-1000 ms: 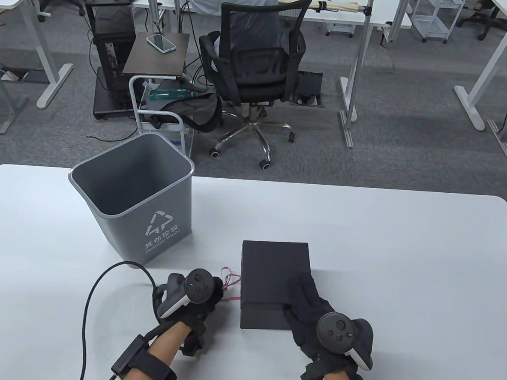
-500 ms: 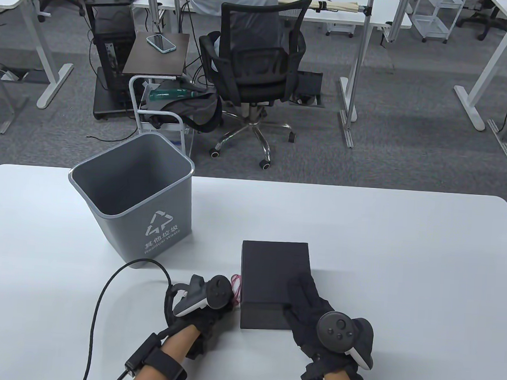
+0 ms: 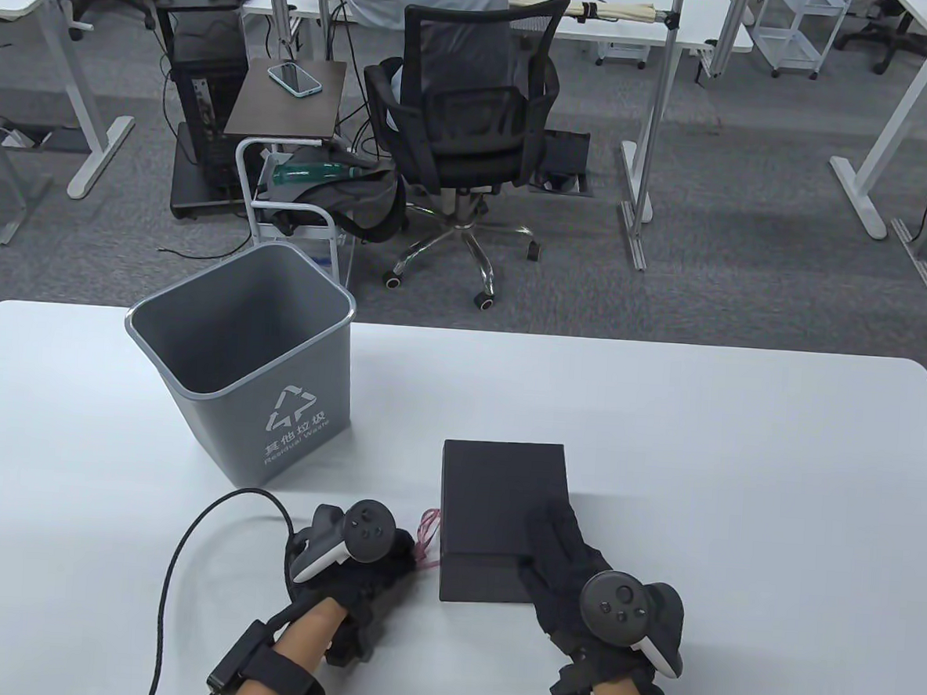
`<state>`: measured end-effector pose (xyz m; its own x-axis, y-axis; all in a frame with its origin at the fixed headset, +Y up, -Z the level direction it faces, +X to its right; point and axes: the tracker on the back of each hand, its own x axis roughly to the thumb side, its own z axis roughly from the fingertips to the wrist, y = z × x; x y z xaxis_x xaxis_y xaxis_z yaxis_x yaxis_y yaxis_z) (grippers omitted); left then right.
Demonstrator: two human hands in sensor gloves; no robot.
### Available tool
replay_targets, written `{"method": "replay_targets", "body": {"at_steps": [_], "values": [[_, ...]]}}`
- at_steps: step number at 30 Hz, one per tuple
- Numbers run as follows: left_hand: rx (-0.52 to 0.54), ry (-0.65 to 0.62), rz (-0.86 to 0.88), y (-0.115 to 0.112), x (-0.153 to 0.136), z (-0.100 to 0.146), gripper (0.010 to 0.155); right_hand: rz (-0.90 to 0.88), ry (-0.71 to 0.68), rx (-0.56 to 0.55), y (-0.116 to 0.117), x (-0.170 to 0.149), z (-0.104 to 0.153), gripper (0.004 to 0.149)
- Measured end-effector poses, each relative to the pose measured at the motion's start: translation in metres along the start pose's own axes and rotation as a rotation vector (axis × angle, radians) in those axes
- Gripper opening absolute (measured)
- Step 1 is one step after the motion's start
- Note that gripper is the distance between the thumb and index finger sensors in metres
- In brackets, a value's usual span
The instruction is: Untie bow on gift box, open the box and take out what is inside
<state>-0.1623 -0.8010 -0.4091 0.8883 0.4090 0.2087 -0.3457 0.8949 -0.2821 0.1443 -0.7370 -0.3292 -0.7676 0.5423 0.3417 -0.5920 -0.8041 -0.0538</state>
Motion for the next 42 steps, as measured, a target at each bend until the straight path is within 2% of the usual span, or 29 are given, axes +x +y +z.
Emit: {"method": "replay_targets", "body": {"at_steps": [2, 3, 5, 7, 8, 13, 15, 18, 20, 23, 25, 30, 36, 38, 42], "values": [[-0.017, -0.018, -0.019, -0.001, 0.002, 0.001, 0.058, 0.001, 0.0, 0.001, 0.0, 0.0, 0.0, 0.068], [-0.03, -0.018, -0.086, -0.003, 0.006, 0.001, 0.059, 0.001, 0.0, 0.001, 0.0, 0.0, 0.0, 0.068], [-0.026, -0.035, -0.2, -0.003, 0.015, 0.0, 0.055, 0.001, 0.001, 0.001, 0.0, 0.0, 0.0, 0.069], [-0.019, -0.055, -0.24, -0.005, 0.02, 0.002, 0.041, 0.002, 0.001, 0.001, 0.0, 0.0, 0.0, 0.069], [-0.018, -0.065, -0.246, -0.005, 0.02, 0.002, 0.039, 0.003, 0.001, 0.001, 0.0, 0.0, 0.0, 0.068], [-0.03, -0.156, -0.337, -0.008, 0.028, 0.007, 0.036, 0.006, 0.002, 0.0, 0.001, 0.0, 0.0, 0.068], [-0.048, -0.136, -0.44, -0.012, 0.033, 0.007, 0.037, 0.006, 0.002, -0.002, 0.001, 0.0, 0.0, 0.068], [-0.085, -0.075, -0.482, -0.015, 0.034, 0.002, 0.04, 0.006, 0.003, -0.003, 0.001, 0.0, 0.0, 0.068], [-0.09, -0.066, -0.436, -0.013, 0.03, 0.002, 0.04, 0.004, 0.003, -0.002, 0.001, 0.0, 0.0, 0.068], [-0.063, -0.016, -0.274, -0.006, 0.019, 0.001, 0.039, 0.003, 0.002, -0.002, 0.001, 0.0, 0.0, 0.068], [-0.019, 0.021, -0.142, -0.001, 0.008, 0.002, 0.039, 0.003, 0.004, -0.002, 0.0, 0.0, 0.0, 0.068], [0.092, 0.137, 0.05, 0.012, -0.029, 0.009, 0.039, 0.003, 0.005, -0.002, 0.001, 0.0, 0.0, 0.068], [0.072, 0.207, -0.04, 0.042, -0.078, 0.033, 0.039, 0.003, 0.004, 0.0, 0.001, 0.0, -0.001, 0.068], [0.116, 0.205, -0.002, 0.059, -0.089, 0.049, 0.04, 0.001, 0.004, 0.001, 0.001, 0.0, -0.001, 0.068], [0.196, 0.161, 0.088, 0.092, -0.092, 0.076, 0.04, 0.0, 0.005, 0.0, 0.001, 0.0, -0.001, 0.068]]}}
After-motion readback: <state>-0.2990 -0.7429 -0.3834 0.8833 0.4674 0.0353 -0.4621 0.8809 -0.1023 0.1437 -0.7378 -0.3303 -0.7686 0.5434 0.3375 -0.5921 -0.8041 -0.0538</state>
